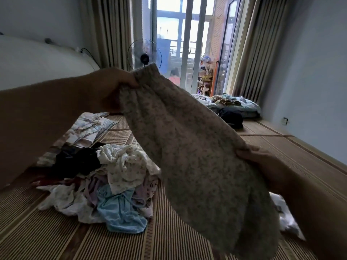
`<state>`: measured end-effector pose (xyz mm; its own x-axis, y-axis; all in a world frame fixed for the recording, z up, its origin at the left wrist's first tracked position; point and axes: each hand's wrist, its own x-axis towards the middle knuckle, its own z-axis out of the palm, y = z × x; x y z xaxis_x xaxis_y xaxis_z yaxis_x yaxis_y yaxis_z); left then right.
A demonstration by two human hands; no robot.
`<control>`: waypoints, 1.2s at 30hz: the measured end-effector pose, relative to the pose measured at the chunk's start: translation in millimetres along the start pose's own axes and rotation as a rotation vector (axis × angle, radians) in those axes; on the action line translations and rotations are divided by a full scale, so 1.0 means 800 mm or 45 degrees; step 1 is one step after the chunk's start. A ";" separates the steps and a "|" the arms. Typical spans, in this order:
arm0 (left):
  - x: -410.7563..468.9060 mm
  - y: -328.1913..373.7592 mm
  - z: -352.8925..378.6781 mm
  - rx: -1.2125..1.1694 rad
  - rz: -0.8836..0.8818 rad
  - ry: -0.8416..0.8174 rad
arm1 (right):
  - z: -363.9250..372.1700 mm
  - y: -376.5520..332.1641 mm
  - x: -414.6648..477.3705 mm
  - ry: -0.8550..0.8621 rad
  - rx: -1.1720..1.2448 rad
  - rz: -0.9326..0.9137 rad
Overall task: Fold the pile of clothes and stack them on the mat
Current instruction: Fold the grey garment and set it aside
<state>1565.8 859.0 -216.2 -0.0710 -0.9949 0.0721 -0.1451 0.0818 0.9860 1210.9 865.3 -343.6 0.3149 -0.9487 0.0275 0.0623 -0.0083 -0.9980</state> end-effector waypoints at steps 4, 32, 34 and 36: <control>0.001 -0.092 -0.028 -0.131 -0.282 -0.041 | -0.021 -0.029 0.024 -0.090 -0.326 0.171; -0.045 -0.450 0.009 0.392 -0.748 0.311 | -0.116 0.238 -0.053 0.743 -1.012 1.039; -0.047 -0.450 0.010 0.420 -0.732 0.314 | -0.112 0.244 -0.056 0.758 -0.888 1.009; -0.048 -0.449 0.011 0.433 -0.721 0.311 | -0.106 0.246 -0.051 0.761 -0.866 0.928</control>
<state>1611.9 868.3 -574.1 0.3245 -0.8716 -0.3674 -0.3975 -0.4782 0.7831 1130.4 875.5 -545.8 -0.4417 -0.7949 -0.4160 -0.5282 0.6052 -0.5955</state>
